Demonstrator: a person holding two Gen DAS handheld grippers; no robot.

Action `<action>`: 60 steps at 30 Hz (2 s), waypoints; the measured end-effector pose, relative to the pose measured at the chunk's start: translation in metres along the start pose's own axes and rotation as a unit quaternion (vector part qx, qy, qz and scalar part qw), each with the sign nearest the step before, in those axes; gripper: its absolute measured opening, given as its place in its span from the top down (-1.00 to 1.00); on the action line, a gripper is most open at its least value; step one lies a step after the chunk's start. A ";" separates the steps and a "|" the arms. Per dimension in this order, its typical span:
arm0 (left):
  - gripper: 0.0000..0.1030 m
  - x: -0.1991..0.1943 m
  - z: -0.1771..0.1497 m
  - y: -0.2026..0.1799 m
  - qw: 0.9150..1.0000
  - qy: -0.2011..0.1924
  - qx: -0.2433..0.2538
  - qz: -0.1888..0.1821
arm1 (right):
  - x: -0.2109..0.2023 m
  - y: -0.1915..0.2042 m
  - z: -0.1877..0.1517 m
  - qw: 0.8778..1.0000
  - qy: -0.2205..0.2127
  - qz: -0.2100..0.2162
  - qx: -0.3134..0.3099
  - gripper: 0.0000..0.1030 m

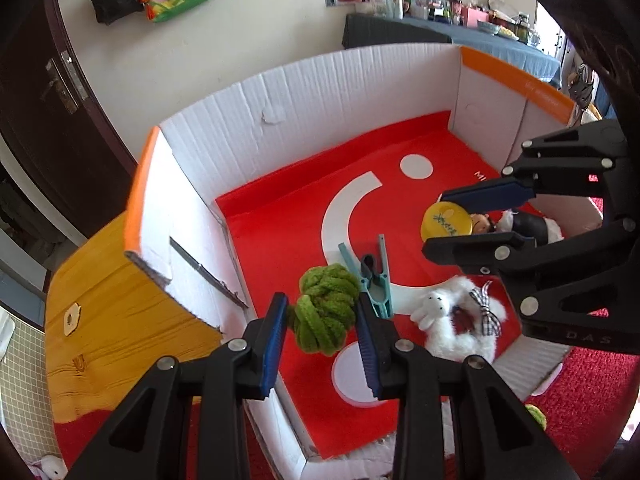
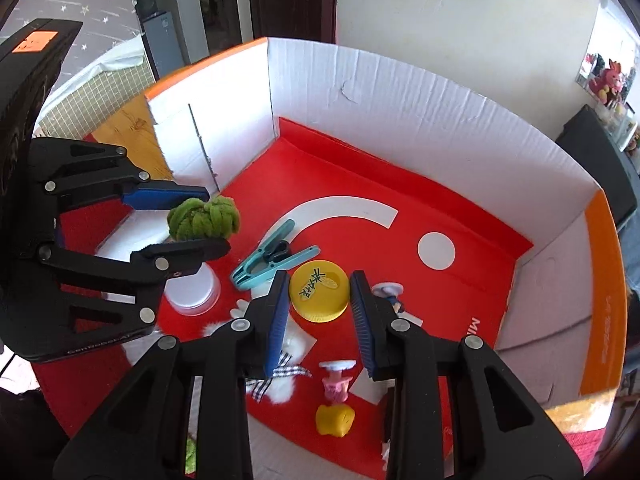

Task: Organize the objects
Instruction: 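Carry the yarn ball and yellow lid into the box and lower them, then open both tools to release the yarn ball and yellow lid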

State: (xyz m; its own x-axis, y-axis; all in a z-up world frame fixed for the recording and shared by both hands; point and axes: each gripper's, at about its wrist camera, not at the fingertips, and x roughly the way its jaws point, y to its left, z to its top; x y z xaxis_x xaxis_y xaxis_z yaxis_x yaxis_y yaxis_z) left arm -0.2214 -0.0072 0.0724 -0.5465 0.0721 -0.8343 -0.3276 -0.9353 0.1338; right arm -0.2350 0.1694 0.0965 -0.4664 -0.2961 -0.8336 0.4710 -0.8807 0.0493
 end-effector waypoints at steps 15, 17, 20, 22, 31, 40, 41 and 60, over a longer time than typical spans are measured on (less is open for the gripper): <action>0.31 0.016 0.003 0.006 0.999 0.038 0.000 -0.010 | 0.022 -0.008 0.003 0.999 0.050 0.014 0.003 0.43; 0.31 0.016 0.002 0.007 0.999 0.040 -0.003 -0.014 | 0.022 -0.009 0.003 0.998 0.054 0.010 0.003 0.43; 0.30 0.015 0.002 0.006 0.999 0.043 -0.002 -0.014 | 0.024 -0.011 0.006 0.998 0.061 0.017 0.007 0.43; 0.30 0.015 0.002 0.006 0.999 0.044 -0.001 -0.012 | 0.025 -0.011 0.007 0.998 0.064 0.015 0.006 0.43; 0.28 0.011 0.002 0.006 0.999 0.050 0.002 -0.013 | 0.030 -0.013 0.010 0.997 0.080 0.020 0.004 0.43; 0.27 0.006 0.001 0.004 0.999 0.052 0.004 -0.014 | 0.031 -0.013 0.010 0.996 0.086 0.021 0.007 0.43; 0.27 0.005 0.001 0.004 0.999 0.053 0.005 -0.014 | 0.031 -0.012 0.010 0.996 0.086 0.021 0.006 0.43; 0.19 0.001 0.001 -0.001 0.998 0.053 0.004 -0.016 | 0.033 -0.009 0.013 0.996 0.087 0.023 0.008 0.43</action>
State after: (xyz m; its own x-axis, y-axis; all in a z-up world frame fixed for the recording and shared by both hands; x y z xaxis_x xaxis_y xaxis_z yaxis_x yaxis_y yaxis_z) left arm -0.2226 -0.0060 0.0724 -0.4505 0.0641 -0.8905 -0.3496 -0.9304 0.1099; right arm -0.2645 0.1627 0.0759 -0.3074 -0.2692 -0.9127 0.4761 -0.8740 0.0975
